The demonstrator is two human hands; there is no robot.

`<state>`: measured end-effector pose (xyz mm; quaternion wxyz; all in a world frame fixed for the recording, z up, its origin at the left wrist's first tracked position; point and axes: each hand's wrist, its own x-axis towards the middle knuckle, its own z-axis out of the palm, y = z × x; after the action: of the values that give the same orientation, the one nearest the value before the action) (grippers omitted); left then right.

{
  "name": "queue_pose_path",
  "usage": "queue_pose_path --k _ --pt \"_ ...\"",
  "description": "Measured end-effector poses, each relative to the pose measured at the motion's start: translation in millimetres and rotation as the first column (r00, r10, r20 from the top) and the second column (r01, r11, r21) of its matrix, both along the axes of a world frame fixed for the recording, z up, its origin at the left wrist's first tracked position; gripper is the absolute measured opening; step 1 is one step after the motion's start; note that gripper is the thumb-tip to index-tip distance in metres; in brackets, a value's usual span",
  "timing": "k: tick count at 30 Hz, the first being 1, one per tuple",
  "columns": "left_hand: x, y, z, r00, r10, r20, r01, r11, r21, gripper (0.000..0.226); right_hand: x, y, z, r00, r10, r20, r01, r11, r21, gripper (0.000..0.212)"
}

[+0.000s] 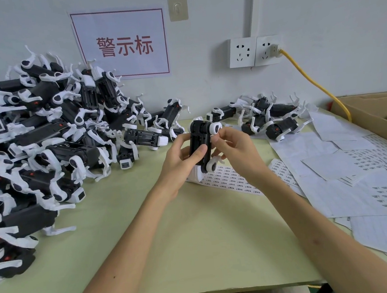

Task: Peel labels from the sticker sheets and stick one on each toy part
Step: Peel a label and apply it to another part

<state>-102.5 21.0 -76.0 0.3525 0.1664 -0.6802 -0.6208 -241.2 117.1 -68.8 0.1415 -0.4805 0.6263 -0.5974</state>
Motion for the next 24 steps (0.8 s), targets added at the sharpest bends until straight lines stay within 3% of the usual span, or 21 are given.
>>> queue_pose_path --k 6,13,19,24 --pt "1 0 -1 1.000 0.000 -0.007 0.000 1.000 -0.015 0.033 0 0 2 0.997 -0.018 0.070 0.020 1.000 -0.021 0.019" --pt "1 0 0 1.000 0.001 0.028 -0.001 1.000 0.008 0.028 -5 3 3 0.956 0.022 0.294 -0.026 1.000 0.009 0.031" --pt "0 0 -1 0.999 -0.011 0.052 0.004 0.990 0.143 0.031 3 2 6 0.940 0.104 0.324 -0.111 0.994 0.004 0.024" --pt "0 1 -2 0.998 -0.025 0.064 0.017 0.993 0.117 0.032 8 1 5 0.967 0.072 0.243 -0.073 0.997 -0.007 0.026"
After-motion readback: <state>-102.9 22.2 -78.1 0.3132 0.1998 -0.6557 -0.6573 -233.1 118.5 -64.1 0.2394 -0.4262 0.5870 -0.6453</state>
